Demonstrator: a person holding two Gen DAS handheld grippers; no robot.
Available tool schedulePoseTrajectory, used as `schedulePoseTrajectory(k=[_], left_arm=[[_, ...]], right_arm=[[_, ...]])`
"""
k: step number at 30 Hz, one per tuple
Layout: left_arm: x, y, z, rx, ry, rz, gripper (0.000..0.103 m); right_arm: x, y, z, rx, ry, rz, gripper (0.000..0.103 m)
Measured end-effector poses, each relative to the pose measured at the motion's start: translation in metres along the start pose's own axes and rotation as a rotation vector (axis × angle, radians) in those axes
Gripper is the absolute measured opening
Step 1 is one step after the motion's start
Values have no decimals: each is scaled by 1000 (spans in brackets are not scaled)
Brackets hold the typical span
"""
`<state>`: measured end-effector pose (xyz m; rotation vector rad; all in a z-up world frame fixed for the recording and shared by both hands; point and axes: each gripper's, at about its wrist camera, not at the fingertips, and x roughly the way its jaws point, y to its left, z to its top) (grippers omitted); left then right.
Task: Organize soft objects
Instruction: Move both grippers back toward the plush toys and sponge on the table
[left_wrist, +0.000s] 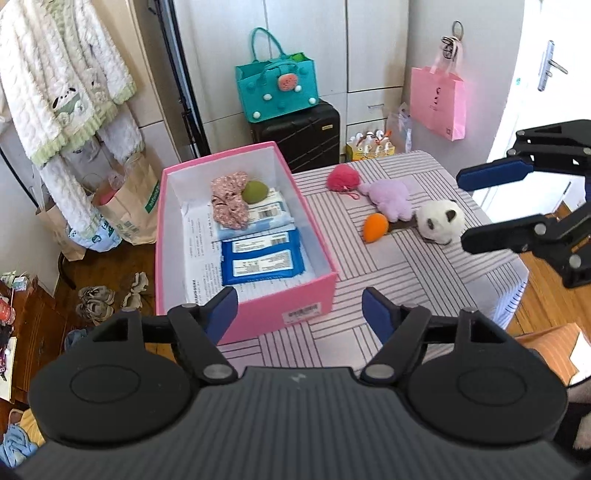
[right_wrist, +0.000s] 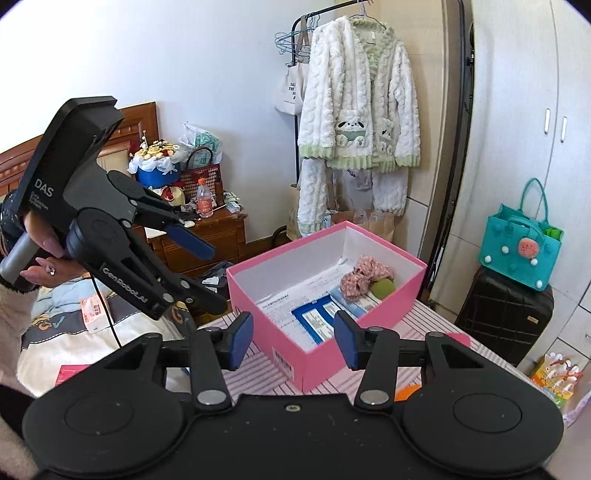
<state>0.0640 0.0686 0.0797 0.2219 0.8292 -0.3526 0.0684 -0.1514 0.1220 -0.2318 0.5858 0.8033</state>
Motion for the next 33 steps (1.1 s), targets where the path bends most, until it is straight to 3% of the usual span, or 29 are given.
schedulePoseTrajectory(k=[10, 16, 26, 33], left_arm=[[13, -41, -15, 43, -3, -63, 80], [34, -57, -22, 8, -4, -92, 81], [69, -86, -24, -21, -97, -103, 82], [104, -106, -8, -36, -152, -81, 82]], right_arm=[[-33, -18, -47, 40, 13, -44, 64], [-41, -33, -79, 68, 47, -64, 68], [-34, -77, -138, 174, 61, -119, 71], [-26, -125, -157, 262, 34, -141, 72]])
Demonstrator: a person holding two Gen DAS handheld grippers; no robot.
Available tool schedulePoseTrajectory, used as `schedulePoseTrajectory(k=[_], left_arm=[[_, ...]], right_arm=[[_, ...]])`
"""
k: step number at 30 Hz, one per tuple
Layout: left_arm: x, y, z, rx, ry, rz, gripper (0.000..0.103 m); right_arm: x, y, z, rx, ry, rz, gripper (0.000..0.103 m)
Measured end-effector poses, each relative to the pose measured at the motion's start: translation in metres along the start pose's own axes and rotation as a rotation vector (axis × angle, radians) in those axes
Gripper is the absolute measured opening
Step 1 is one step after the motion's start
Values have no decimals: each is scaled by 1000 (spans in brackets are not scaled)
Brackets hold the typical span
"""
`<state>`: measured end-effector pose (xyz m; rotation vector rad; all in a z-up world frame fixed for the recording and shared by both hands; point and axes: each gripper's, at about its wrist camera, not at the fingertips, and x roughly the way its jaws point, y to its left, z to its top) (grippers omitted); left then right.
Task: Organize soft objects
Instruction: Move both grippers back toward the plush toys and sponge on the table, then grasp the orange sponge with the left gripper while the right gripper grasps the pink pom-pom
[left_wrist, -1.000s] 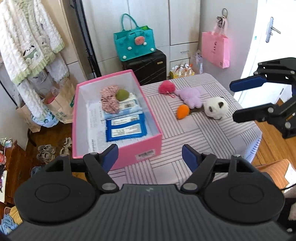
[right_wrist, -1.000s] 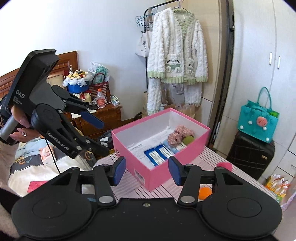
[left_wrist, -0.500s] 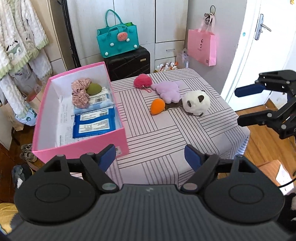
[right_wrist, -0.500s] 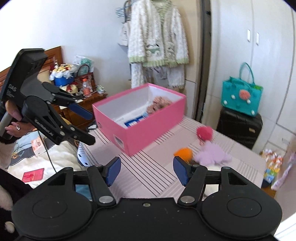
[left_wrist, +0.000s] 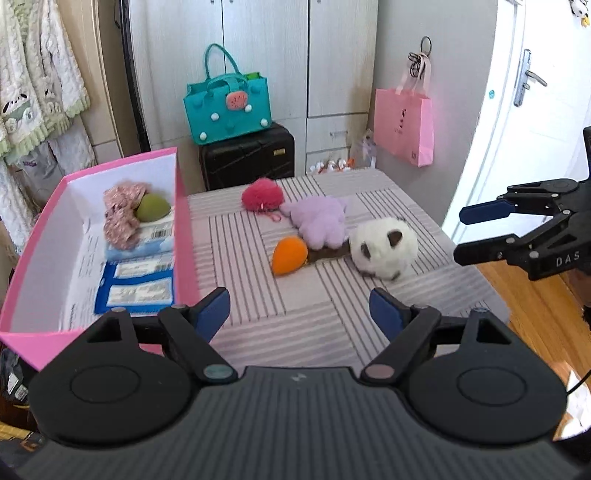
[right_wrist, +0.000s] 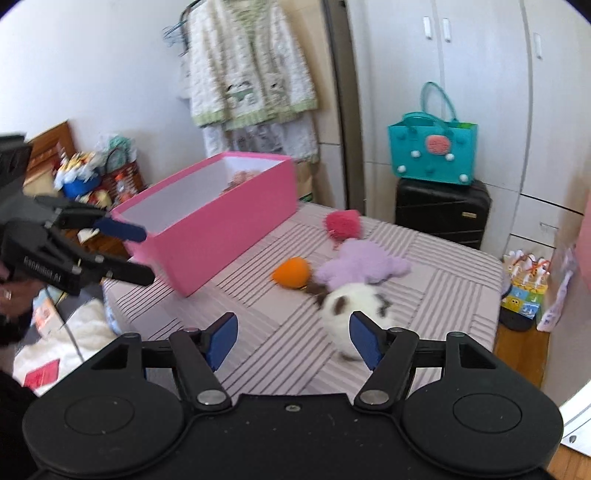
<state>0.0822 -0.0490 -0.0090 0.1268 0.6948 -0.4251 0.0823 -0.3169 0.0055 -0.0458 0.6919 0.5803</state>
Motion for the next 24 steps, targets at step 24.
schedulePoseTrajectory(k=[24], left_arm=[[141, -13, 10, -91, -15, 163, 68]], right_arm=[[107, -102, 82, -68, 4, 52, 82]])
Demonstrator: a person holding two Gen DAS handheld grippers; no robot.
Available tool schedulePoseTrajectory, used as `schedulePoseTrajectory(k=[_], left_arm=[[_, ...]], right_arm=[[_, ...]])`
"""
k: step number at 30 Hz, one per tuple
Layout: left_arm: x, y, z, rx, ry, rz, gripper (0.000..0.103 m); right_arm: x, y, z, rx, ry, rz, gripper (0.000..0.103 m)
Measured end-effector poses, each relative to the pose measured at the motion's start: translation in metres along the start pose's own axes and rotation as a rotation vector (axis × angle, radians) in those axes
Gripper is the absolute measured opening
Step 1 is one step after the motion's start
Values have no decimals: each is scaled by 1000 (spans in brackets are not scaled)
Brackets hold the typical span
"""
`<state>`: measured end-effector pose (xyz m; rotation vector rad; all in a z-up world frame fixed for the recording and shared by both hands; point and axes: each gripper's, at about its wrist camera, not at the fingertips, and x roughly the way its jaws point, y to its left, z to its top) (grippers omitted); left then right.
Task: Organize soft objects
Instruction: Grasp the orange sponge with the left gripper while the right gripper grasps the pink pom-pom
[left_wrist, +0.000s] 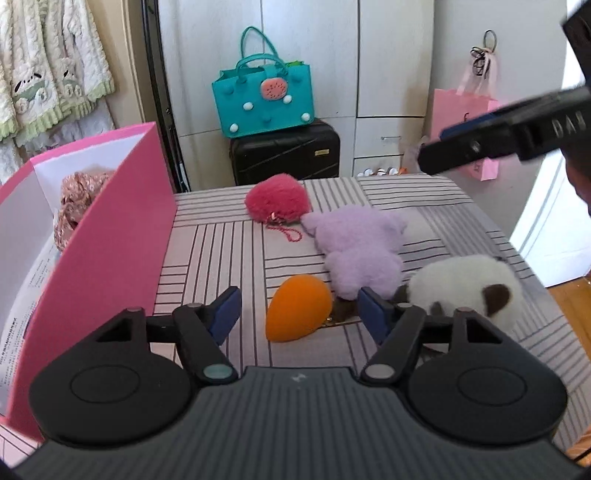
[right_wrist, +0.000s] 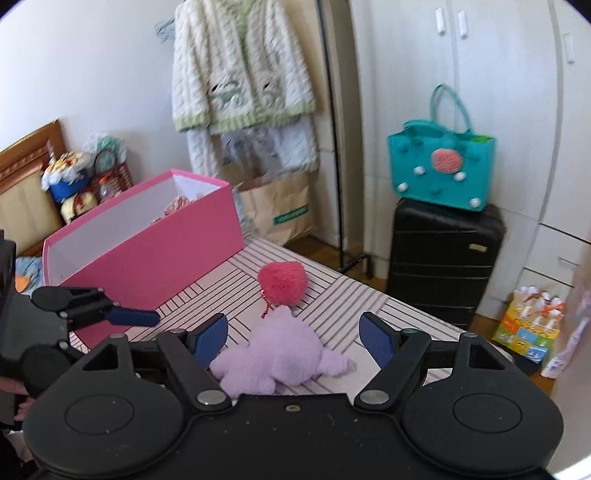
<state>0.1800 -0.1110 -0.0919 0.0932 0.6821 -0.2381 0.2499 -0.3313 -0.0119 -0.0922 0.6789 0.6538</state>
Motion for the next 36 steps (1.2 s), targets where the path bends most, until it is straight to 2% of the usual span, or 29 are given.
schedulePoseTrajectory(k=[4, 12, 14, 17, 24, 26, 28, 30, 33, 36], left_arm=[[12, 3, -2, -33, 20, 10, 63], [27, 5, 2, -76, 66, 14, 63], [28, 7, 2, -82, 64, 8, 55], [29, 11, 3, -109, 71, -29, 42], [32, 13, 3, -131, 74, -50, 40], [32, 14, 3, -137, 77, -56, 40], [33, 15, 3, -139, 82, -59, 40], [34, 15, 4, -137, 85, -58, 40], [34, 15, 6, -138, 90, -60, 39], [33, 17, 7, -144, 94, -64, 39]], right_arm=[[27, -5, 16, -28, 62, 55, 82], [86, 4, 36, -103, 169, 140, 81], [99, 5, 39, -114, 191, 156, 81], [120, 6, 42, -139, 217, 157, 82], [157, 10, 43, -192, 222, 102, 81], [164, 10, 43, -199, 232, 99, 75], [170, 10, 42, -200, 244, 106, 57], [175, 9, 42, -194, 257, 111, 49], [176, 9, 42, -172, 262, 103, 44], [170, 10, 45, -155, 265, 94, 43]])
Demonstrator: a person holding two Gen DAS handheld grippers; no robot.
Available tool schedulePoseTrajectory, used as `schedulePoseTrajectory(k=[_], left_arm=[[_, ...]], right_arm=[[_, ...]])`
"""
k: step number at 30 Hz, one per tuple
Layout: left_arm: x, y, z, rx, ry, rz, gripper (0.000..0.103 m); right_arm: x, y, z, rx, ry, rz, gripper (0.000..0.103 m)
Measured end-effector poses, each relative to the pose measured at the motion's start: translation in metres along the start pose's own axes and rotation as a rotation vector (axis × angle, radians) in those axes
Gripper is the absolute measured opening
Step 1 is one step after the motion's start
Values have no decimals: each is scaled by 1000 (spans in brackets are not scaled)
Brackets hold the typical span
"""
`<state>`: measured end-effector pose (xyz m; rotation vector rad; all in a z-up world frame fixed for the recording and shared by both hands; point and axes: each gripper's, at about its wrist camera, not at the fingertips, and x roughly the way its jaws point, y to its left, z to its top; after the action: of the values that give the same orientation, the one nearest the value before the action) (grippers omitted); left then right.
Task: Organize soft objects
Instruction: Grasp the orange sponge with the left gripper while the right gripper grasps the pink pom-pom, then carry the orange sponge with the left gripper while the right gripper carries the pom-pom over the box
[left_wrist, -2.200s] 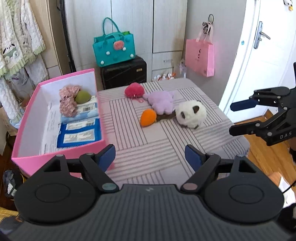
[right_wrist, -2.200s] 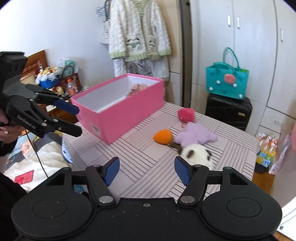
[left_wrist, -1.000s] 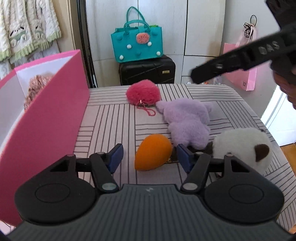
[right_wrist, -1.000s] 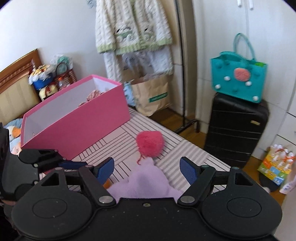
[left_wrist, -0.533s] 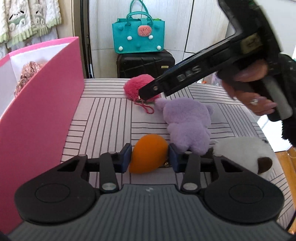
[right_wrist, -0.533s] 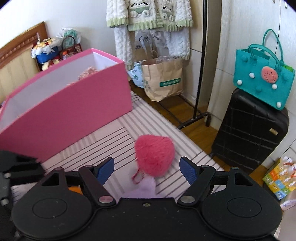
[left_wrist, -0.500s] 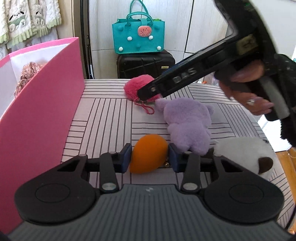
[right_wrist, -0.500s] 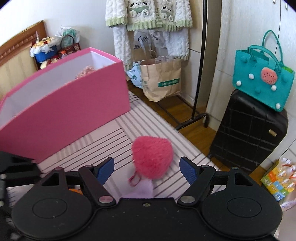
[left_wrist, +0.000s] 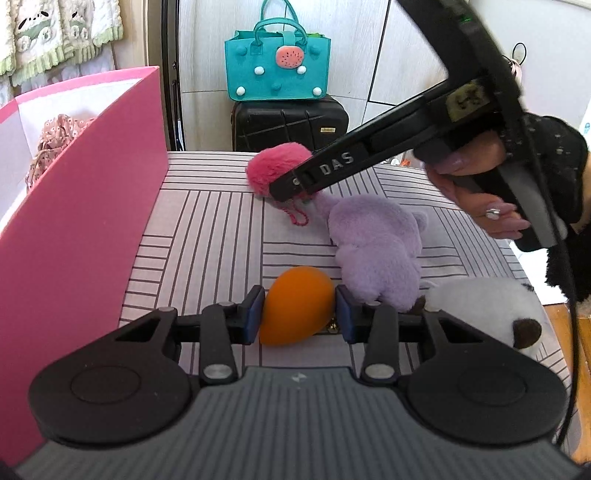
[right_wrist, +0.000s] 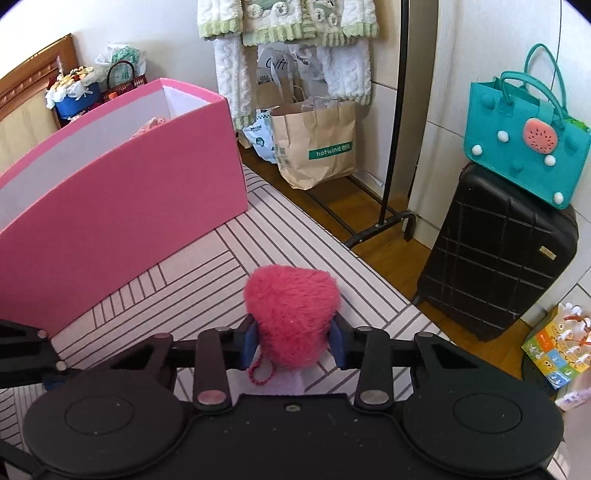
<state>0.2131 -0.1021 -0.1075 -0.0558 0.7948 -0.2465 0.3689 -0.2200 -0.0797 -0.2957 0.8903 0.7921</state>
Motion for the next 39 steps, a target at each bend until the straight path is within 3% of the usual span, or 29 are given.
schedulePoseTrajectory(k=[8, 23, 39], left_arm=[[-10, 2, -4, -18, 21, -18, 39], [-52, -1, -14, 12, 63, -79, 39], [-112, 16, -27, 108, 140, -266, 39]], right_arm=[[-27, 20, -4, 16, 28, -29, 43], [-88, 63, -21, 125, -15, 34, 44], [-139, 125, -51, 147, -38, -13, 45]])
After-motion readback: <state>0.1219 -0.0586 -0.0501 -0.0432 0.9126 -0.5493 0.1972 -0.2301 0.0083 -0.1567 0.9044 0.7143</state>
